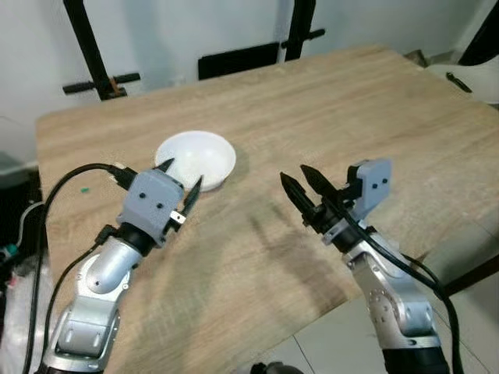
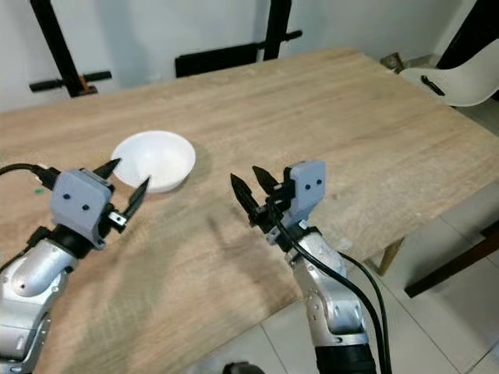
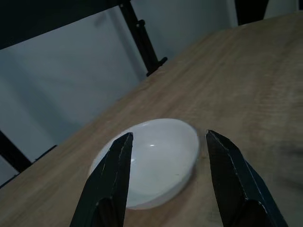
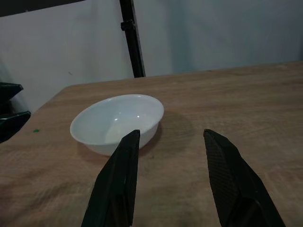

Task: Setting the table

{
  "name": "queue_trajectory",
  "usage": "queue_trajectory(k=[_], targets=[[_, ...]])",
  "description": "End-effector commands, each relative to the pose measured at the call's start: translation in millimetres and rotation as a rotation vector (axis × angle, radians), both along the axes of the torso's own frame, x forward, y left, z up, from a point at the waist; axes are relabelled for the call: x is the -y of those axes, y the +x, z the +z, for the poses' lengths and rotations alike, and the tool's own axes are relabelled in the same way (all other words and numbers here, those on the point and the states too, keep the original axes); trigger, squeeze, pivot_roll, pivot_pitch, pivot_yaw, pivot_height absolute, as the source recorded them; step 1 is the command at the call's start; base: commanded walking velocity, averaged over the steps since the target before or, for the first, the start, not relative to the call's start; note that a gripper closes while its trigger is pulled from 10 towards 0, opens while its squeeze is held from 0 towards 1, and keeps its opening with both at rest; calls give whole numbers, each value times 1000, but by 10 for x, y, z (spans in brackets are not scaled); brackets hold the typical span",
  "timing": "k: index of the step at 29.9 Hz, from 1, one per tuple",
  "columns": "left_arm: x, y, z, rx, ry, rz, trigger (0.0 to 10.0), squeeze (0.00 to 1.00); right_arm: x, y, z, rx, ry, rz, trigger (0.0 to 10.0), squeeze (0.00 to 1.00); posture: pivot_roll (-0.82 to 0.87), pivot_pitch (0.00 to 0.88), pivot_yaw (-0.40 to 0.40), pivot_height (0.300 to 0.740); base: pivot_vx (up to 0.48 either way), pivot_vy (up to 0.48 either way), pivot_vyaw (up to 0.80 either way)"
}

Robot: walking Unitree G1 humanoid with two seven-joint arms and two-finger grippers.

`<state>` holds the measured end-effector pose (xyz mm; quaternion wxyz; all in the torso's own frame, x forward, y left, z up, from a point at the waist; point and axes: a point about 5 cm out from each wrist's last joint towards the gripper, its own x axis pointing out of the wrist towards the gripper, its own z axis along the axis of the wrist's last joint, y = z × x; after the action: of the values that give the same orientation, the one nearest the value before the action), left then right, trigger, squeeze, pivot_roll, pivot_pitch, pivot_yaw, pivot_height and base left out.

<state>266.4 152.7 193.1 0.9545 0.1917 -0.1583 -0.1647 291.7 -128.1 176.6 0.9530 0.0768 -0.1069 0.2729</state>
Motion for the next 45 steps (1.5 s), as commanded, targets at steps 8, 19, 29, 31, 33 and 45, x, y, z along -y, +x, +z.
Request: queue_trajectory(k=[8, 19, 29, 31, 33, 45], targets=[[-76, 18, -137, -70, -25, 64, 10000, 0, 24, -11, -20, -10, -4, -2, 10000, 0, -85, 57, 13, 740, 0, 0, 0], [-66, 35, -188, -113, -53, 88, 10000, 0, 22, -4, -22, -12, -2, -2, 10000, 0, -86, 55, 14, 740, 0, 0, 0], [-70, 73, -176, -109, -76, 122, 10000, 0, 19, -2, -28, -14, -4, -2, 10000, 0, -86, 54, 13, 740, 0, -105, 0], [-71, 76, -176, -112, -79, 127, 10000, 0, 19, -3, -28, -14, -3, -2, 10000, 0, -86, 54, 13, 740, 253, -313, 0], [-70, 76, -176, -113, -79, 129, 10000, 0, 19, -4, -29, -14, -3, -1, 10000, 0, -86, 54, 13, 740, 274, -321, 0], [-73, 86, -190, -122, -75, 140, 10000, 0, 17, -7, -31, -15, -4, 1, 10000, 0, -86, 54, 13, 740, 214, -238, 0]])
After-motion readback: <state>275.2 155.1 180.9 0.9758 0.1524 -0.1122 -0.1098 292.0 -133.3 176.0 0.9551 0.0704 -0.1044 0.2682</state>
